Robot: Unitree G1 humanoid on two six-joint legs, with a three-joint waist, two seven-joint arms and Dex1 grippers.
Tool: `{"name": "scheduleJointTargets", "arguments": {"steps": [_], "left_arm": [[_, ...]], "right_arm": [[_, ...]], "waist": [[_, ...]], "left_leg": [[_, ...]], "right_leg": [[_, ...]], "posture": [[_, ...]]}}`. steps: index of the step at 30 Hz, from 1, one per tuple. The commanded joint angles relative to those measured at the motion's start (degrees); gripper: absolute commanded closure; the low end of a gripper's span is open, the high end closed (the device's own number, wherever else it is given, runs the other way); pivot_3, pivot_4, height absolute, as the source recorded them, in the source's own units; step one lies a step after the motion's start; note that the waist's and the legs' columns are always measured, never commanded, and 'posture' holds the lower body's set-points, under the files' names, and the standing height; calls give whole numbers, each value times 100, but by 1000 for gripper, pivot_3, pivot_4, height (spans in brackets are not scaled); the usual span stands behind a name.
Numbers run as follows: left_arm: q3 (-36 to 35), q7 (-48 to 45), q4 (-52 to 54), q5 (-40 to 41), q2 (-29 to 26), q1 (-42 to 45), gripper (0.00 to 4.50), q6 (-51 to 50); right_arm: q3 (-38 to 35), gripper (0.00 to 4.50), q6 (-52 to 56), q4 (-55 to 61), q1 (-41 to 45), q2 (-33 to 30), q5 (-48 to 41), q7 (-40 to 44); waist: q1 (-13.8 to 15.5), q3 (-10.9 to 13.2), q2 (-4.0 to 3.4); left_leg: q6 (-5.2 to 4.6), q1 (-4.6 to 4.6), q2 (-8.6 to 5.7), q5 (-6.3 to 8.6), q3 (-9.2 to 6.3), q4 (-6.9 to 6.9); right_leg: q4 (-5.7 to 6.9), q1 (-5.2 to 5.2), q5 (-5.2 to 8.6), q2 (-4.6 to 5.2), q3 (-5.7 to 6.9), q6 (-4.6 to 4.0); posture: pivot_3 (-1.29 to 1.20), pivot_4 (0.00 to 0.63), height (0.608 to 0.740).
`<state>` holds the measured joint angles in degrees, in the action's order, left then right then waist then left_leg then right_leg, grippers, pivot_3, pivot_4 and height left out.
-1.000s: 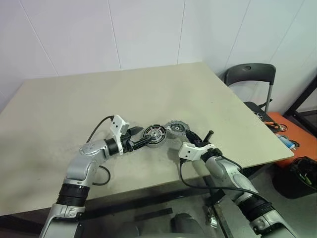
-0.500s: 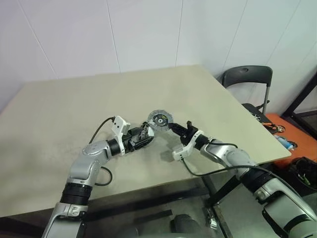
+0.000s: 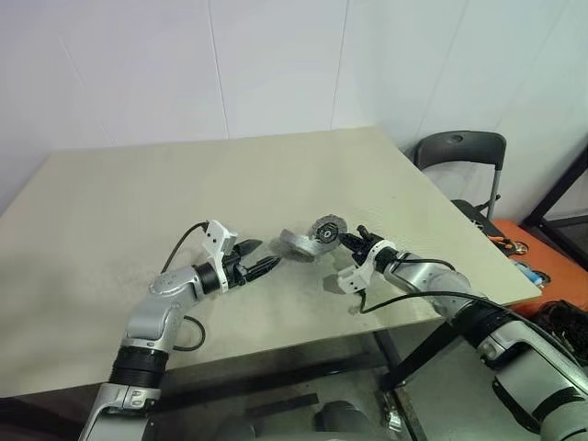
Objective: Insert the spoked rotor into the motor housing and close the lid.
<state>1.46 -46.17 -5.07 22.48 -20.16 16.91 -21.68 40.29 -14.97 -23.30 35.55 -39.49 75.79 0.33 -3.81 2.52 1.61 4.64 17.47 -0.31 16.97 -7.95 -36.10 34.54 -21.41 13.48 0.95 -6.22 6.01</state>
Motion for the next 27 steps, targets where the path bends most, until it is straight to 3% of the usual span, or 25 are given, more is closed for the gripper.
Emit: {"name": "scheduleJointTargets", "arguments": {"steps": [1,5,9,27], "left_arm": [[-13,-24,47,6,15,222,858,44],[-4,21,110,26,40,256,858,-38],[-2,72,181,30,70,250,858,-94],[17,313,577,113,165,329,858,-526]], "right_arm": [[368,4486,-225,443,-194,-145,416,-133],[195,4486,-303,828,-72,-138,449,-533],[90,4486,-335,634,27,-160,402,-597],[5,4486,-538,565,506,-92,429,-978]], "waist": [[-12,2,-3],[-18,8,-13],[-16,8,-14],[-19,25,-31]], "left_leg": [[0,4,0,0,0,6],[-7,27,1,5,1,21],[-9,105,2,5,2,15],[-10,99,0,6,5,3]], "right_leg": [[-5,-4,0,0,0,0],[-14,-30,4,0,0,7],[5,-122,-15,-1,-2,-14],[5,-108,-12,0,-2,-14]], "posture": [[0,0,740],[0,0,740],[0,0,740],[0,0,740]]}}
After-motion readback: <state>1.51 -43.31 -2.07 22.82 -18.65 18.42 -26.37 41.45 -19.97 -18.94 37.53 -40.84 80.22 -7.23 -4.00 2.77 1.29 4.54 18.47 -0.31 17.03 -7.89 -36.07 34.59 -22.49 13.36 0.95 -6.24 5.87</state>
